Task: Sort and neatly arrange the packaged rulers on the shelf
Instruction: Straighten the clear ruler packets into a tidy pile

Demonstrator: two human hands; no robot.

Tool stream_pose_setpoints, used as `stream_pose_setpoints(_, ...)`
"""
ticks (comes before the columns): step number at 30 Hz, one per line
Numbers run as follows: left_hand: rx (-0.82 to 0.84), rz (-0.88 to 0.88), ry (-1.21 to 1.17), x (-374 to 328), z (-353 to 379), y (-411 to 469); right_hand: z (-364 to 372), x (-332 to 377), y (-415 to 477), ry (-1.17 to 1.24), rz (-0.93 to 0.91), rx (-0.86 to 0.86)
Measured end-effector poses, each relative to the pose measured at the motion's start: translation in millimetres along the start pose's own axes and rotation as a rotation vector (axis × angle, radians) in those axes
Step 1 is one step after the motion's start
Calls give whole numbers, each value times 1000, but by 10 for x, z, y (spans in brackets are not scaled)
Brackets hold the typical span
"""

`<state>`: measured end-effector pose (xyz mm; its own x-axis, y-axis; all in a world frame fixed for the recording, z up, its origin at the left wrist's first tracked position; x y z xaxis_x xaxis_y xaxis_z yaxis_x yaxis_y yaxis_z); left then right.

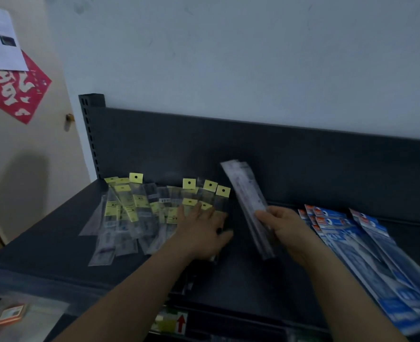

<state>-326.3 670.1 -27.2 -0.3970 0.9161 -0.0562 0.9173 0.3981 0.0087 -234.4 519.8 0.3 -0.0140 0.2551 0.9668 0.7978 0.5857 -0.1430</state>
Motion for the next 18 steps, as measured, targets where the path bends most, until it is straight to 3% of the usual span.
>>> stream_pose_setpoints(3, 132, -5, 193, 121, 205, 8, -76, -92, 49, -44, -14, -30)
stream_pose_setpoints(8, 107, -34, 274, 423, 142, -22, -40, -123, 99, -217, -104, -9)
stream_pose_setpoints(14, 128, -59, 180, 773, 93, -63, -24, 175, 137, -679, -380, 15)
stream_pose_setpoints(18, 13, -96, 11, 768, -35, -93, 43, 57, 144, -958, -336, 98)
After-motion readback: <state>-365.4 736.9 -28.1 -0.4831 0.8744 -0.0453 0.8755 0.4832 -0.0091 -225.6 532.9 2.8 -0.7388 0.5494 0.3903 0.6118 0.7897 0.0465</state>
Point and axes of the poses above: each hand's wrist, its own y-axis towards the middle knuckle, its own z-axis out of the palm, x = y × z, the point moved 6 cm from there along y, towards the middle knuckle, and after that the axes turned 7 degrees about y, right-handed, at the moved point
